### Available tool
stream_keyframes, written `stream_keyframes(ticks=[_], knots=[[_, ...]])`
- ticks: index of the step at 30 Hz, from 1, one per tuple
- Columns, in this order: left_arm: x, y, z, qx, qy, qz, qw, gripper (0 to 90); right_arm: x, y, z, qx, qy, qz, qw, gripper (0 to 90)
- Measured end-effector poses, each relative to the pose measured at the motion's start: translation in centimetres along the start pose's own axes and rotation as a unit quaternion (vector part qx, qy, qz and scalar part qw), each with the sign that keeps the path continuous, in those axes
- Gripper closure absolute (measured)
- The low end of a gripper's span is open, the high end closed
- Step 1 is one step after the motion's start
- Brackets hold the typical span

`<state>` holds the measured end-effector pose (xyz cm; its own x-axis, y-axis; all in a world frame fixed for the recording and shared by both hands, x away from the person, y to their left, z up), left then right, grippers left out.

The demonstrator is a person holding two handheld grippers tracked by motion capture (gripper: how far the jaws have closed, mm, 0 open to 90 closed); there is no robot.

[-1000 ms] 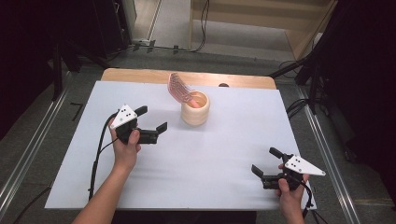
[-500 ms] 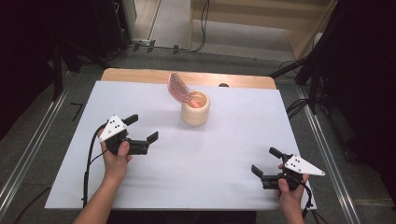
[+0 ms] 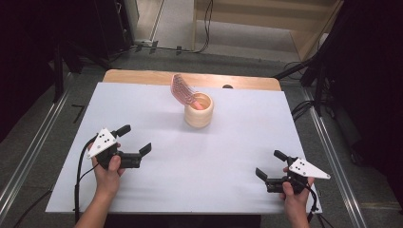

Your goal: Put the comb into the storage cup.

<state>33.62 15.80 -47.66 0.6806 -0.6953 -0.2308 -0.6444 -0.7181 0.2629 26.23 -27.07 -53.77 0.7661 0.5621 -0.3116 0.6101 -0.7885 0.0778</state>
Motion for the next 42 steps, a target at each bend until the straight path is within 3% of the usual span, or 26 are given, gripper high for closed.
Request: stream_keyframes(ticks=[6, 15, 23, 31, 37, 42], knots=[[-1.7, -0.4, 0.9, 0.004, -0.011, -0.011, 0.9999, 0.0, 0.0, -0.1, 0.0, -0.001, -0.001, -0.002, 1.0000, 0.0], [-5.2, -1.7, 1.8, -0.004, -0.004, -0.031, 0.9995, 0.0, 0.0, 0.0, -0.1, 0.000, 0.003, -0.001, 1.0000, 0.0], [-6.9, -2.3, 3.6, -0.001, -0.022, -0.051, 0.9985, 0.0, -0.2, 0.0, 0.0, 0.004, 0.004, 0.000, 1.0000, 0.0], [-8.5, -2.4, 3.8, 0.009, -0.021, -0.059, 0.9980, 0.0, -0.3, 0.0, 0.0, 0.006, 0.007, -0.001, 1.0000, 0.0], [-10.4, -3.5, 4.3, 0.003, -0.022, -0.072, 0.9971, 0.0, -0.1, 0.1, 0.0, 0.003, 0.003, 0.001, 1.0000, 0.0], [-11.6, -4.7, 4.5, 0.025, -0.031, -0.097, 0.9945, 0.0, 0.0, 0.1, 0.0, 0.003, 0.004, 0.002, 1.0000, 0.0]])
Point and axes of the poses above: each handheld gripper's, and its own axes: x roughly forward along the jaws, z roughly out of its underside, y roughly to its right, the point moved 8 cm from there along x, roughly forward along the jaws, and after that the axes turned 11 degrees about -x, right-handed, at the moved point
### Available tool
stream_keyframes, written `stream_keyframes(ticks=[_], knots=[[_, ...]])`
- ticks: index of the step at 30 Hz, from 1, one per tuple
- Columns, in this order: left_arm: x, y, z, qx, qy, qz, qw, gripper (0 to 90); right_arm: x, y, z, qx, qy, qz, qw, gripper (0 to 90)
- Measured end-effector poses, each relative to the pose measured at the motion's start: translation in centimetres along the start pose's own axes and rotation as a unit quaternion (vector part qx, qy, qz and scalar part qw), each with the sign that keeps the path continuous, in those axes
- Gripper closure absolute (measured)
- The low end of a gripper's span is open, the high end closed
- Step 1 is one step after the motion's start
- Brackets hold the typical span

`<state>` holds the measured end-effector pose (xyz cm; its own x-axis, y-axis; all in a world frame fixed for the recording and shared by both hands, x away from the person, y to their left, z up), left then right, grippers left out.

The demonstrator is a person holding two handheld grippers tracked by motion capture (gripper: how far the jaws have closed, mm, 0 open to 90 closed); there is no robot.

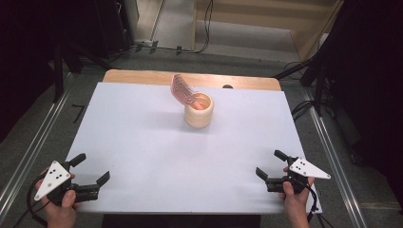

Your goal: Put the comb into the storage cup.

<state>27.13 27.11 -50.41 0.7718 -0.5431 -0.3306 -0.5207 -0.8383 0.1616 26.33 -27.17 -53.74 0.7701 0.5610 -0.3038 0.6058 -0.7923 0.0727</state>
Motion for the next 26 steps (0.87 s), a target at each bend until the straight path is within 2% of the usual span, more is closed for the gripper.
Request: stream_keyframes(ticks=[4, 8, 15, 21, 26], knots=[[0.0, -0.9, -0.2, -0.017, 0.006, 0.002, 0.9998, 0.0, 0.0, 0.0, 0.0, 0.000, -0.001, -0.001, 1.0000, 0.0], [0.3, -1.2, -0.2, -0.019, 0.006, 0.001, 0.9998, 0.0, 0.0, -0.1, 0.1, -0.002, -0.004, -0.003, 1.0000, 0.0], [0.3, -2.1, 0.1, -0.032, 0.006, -0.012, 0.9994, 0.0, 0.2, 0.0, 0.1, -0.001, -0.005, 0.001, 1.0000, 0.0], [0.4, -2.1, 0.3, -0.036, 0.003, -0.004, 0.9993, 0.0, 0.2, 0.0, 0.2, -0.003, -0.011, 0.003, 0.9999, 0.0], [0.7, -1.8, 0.4, -0.028, -0.001, -0.005, 0.9996, 0.0, 0.2, 0.1, 0.2, 0.003, -0.011, 0.002, 0.9999, 0.0]])
Point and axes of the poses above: each handheld gripper's, and its own axes: x roughly forward along the jaws, z roughly out of its underside, y roughly to its right, the point moved 8 cm from there along x, roughly forward along the jaws, and after that the axes turned 11 degrees about -x, right-handed, at the moved point
